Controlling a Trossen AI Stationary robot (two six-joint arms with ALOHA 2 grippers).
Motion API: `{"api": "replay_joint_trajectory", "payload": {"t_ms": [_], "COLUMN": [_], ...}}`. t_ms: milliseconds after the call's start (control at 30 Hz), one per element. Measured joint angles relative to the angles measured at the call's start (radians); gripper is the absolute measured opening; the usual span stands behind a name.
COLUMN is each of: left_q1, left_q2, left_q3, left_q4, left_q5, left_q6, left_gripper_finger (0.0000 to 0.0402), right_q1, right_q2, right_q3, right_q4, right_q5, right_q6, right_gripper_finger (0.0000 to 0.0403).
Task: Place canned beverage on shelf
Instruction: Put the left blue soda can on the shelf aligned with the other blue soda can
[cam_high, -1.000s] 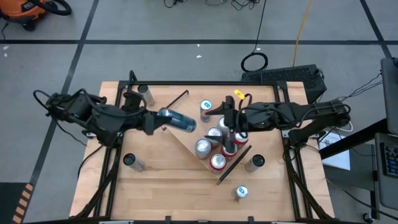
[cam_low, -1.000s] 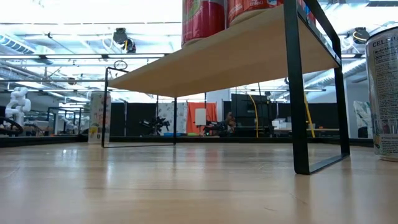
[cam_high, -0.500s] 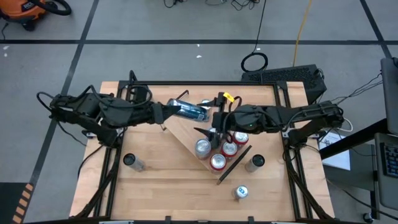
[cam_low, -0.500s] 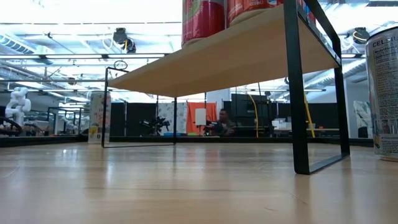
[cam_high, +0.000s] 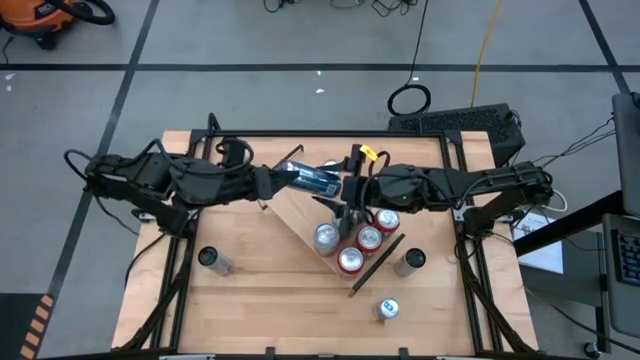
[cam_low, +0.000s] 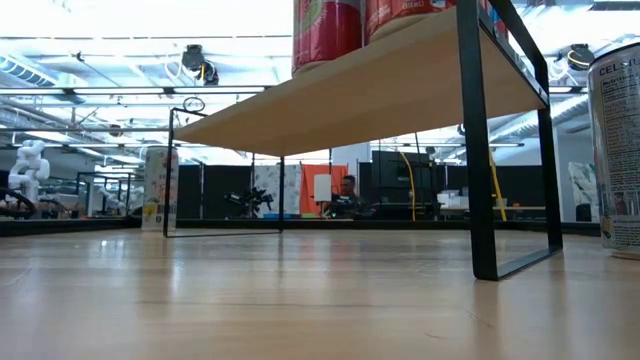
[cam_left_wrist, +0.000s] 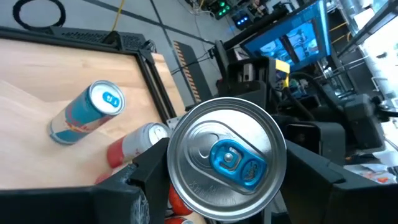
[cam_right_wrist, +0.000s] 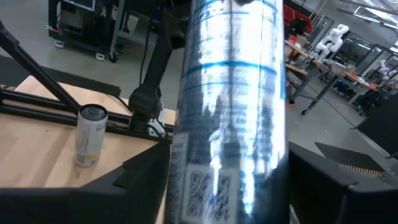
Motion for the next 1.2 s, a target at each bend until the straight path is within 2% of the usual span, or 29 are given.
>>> {"api": "replay_joint_trajectory", "payload": {"t_ms": [167,267,567,667,800,967,1100,1200], "left_q1": [0.001,0.001,0.012,0.024,0.033,0.060,0.084,0.117], "left_q2": [0.001,0.001,-0.005,-0.021,-0.041,-0.063,-0.065,-0.062], "left_q3": [0.000,0.000,0.000,0.000,0.000,0.001,0.001,0.001], "left_q4": [-0.001,-0.003,0.000,0.003,0.043,0.189,0.283,0.303], "left_q5": [0.001,0.001,-0.011,-0.015,-0.033,-0.044,-0.020,0.048], "left_q6": [-0.003,0.001,0.057,0.111,0.228,0.461,0.620,0.655], "left_gripper_finger": [0.0228,0.0247,0.0360,0.0379,0.0385,0.0385,0.0385,0.0386], "right_q1": [0.000,0.000,0.000,0.001,-0.003,-0.038,-0.085,-0.122], "right_q2": [0.000,0.000,-0.006,-0.026,-0.078,-0.142,-0.182,-0.200], "right_q3": [0.000,0.000,-0.001,-0.001,-0.002,-0.001,-0.001,-0.001], "right_q4": [0.002,0.000,-0.015,-0.025,-0.056,-0.137,-0.171,-0.173], "right_q5": [-0.001,0.000,-0.008,-0.014,-0.065,-0.198,-0.398,-0.553], "right_q6": [0.000,0.000,0.048,0.098,0.203,0.399,0.548,0.644], "right_gripper_finger": [0.0220,0.0203,0.0211,0.0210,0.0210,0.0210,0.0210,0.0210]}}
